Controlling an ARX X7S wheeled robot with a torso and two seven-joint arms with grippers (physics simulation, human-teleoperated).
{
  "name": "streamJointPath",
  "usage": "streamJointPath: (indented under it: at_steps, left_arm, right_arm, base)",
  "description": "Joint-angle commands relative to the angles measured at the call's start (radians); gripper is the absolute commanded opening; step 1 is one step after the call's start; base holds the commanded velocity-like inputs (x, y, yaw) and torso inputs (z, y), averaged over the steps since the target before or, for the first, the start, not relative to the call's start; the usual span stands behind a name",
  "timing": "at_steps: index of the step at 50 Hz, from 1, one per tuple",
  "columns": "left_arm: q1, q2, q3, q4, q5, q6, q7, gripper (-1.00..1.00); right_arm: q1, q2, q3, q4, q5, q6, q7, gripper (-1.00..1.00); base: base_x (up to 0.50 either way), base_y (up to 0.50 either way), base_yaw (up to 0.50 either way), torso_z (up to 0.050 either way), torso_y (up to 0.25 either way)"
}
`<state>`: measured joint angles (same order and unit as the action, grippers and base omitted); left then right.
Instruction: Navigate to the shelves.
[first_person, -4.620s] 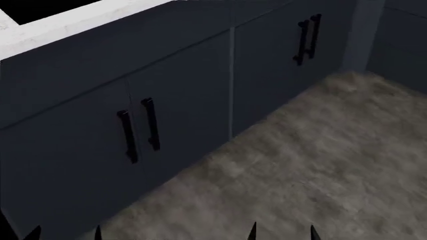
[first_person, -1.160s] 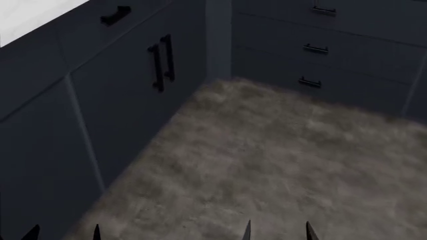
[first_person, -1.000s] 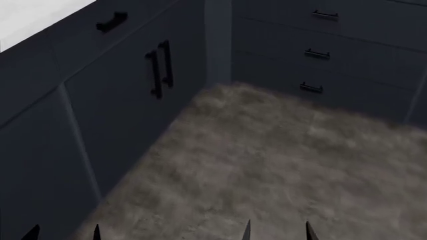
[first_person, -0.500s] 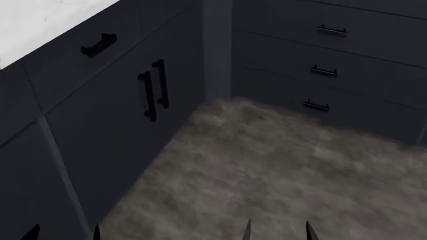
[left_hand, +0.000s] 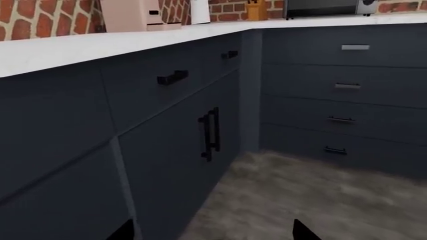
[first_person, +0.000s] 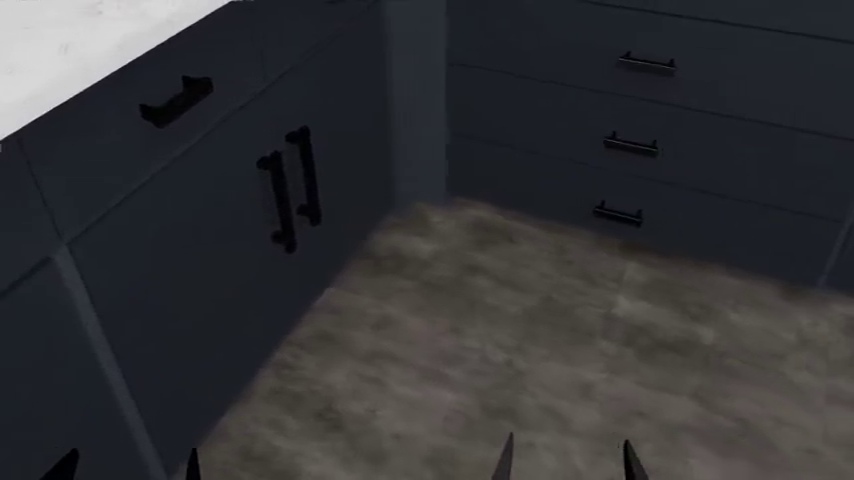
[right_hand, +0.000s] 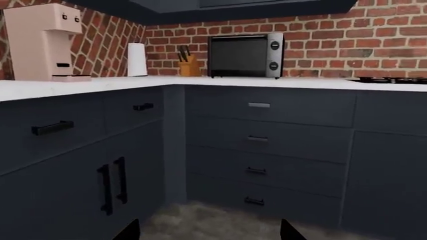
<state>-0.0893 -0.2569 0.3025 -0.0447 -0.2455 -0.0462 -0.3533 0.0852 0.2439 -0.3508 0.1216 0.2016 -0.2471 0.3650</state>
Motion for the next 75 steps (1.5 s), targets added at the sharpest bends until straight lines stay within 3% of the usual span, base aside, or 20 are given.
streamJointPath:
  at_steps: [1, 53, 75]
  left_arm:
    - [-0.002, 0.015, -0.014, -0.023, 0.010, 0.049, 0.034, 1.00]
    - [-0.008, 0.003, 0.003, -0.029, 0.000, 0.050, 0.017, 1.00]
    - [-0.014, 0.000, 0.011, -0.033, -0.004, 0.051, 0.008, 1.00]
  right_arm:
    - [0.000, -0.017, 0.022, -0.003, -0.019, 0.015, -0.007, 1.00]
    - [0.009, -0.002, 0.006, -0.009, 0.028, 0.041, -0.005, 1.00]
    - [0.020, 0.003, -0.009, 0.001, 0.050, 0.055, -0.019, 1.00]
  base:
    - [-0.06, 0.15, -0.50, 0.000, 0.000]
    - [-0.04, 0.21, -0.47, 0.000, 0.000]
    - [0.00, 0.02, -0.02, 0.000, 0.000]
